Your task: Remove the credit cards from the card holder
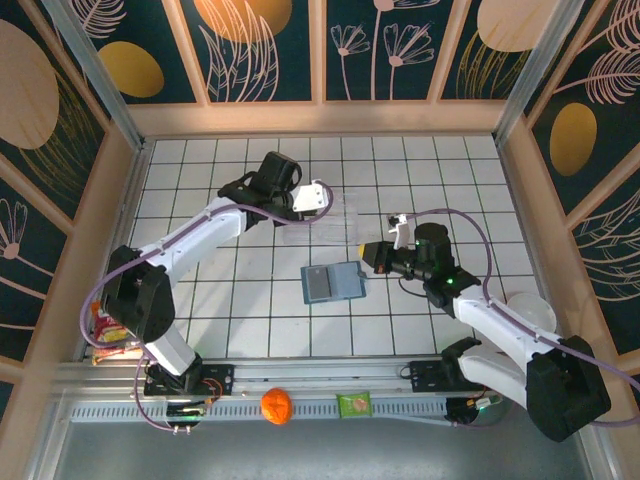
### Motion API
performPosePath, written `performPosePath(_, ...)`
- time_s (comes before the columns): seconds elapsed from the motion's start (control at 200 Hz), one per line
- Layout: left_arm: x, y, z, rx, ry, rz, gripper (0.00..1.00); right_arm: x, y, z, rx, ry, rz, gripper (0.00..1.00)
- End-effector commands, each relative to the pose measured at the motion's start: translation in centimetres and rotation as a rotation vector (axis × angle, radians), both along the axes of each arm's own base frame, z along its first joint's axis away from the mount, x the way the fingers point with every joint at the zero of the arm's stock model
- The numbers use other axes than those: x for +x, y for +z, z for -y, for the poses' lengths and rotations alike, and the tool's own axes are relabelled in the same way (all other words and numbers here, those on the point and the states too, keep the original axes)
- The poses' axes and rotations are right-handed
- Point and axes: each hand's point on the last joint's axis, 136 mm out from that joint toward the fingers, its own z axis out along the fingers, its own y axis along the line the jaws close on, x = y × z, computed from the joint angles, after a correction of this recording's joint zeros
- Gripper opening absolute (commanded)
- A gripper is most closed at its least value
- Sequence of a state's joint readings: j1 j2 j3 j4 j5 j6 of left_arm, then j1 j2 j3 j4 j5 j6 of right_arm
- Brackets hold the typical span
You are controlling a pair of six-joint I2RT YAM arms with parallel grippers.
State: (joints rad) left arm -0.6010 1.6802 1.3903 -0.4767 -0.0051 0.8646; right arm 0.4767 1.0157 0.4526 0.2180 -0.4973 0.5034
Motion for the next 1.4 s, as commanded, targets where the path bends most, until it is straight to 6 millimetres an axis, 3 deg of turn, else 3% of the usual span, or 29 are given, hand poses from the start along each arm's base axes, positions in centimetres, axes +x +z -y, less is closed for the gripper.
performPosePath(0.0, -0.2, -1.6, 0.6, 0.031, -0.056, -0.065, 0.00, 0.6, 1.0, 0.1, 0.005, -0.016, 0.007, 0.00)
performPosePath(0.375, 1.5, -4.0, 0.3, 0.069, -0.024, -0.065, 0.00, 0.8, 0.9, 0.7, -0.001, -0.029, 0.003, 0.00)
performPosePath(1.191, 2.5, -5.6, -0.2, 0.091, 0.005, -0.022, 0.00, 0.8, 0.9, 0.8, 0.007, -0.026, -0.002, 0.00)
performPosePath(1.396, 2.6, -5.1, -0.1, 0.067, 0.019, -0.005, 0.00, 0.8, 1.0, 0.8, 0.012, -0.023, -0.001, 0.00)
